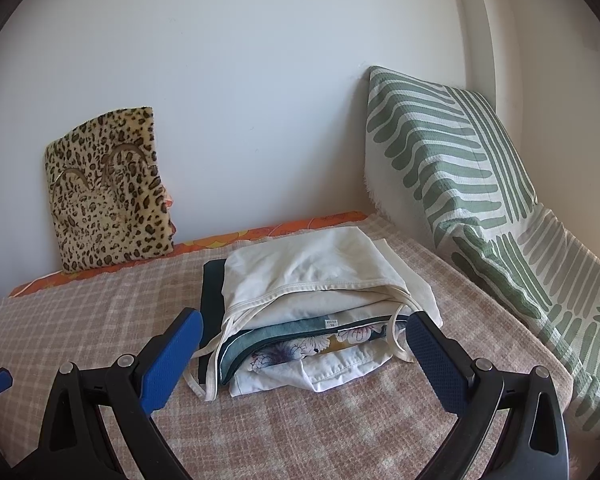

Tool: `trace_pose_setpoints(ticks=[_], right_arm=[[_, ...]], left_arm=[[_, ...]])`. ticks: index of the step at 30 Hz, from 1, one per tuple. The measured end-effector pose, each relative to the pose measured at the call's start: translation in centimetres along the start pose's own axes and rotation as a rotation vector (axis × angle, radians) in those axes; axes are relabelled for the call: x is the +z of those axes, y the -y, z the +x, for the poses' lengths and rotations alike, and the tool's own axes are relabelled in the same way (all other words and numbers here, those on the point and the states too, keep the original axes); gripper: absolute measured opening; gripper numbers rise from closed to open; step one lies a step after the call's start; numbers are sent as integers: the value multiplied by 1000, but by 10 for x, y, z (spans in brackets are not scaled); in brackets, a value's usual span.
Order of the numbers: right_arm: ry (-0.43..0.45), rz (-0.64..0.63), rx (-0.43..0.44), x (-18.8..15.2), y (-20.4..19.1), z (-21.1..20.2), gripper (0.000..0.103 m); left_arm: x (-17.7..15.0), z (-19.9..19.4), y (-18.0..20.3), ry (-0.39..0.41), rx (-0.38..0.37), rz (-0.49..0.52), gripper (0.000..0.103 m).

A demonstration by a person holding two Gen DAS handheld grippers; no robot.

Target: Fold small clothes

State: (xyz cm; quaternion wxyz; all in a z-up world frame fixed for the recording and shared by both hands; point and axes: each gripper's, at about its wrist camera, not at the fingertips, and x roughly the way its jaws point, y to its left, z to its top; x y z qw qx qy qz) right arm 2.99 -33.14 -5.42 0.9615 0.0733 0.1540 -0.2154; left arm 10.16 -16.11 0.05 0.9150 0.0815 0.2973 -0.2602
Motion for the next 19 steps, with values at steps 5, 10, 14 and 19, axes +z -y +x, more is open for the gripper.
trace_pose_setpoints(ticks=[5,10,14,19], right_arm=[[-3,1,5,1,1,2,103],[-4,-4,6,1,0,3,103],[-3,0,5,0,0,2,103],[-5,-2,6,1,0,2,103]], left_arm=[[0,0,0,0,-1,-1,102],[-1,0,0,-2,-4,-4,102],[-1,0,-1,-2,-14,-5,102],[0,-3,1,6,-10,-3,102]])
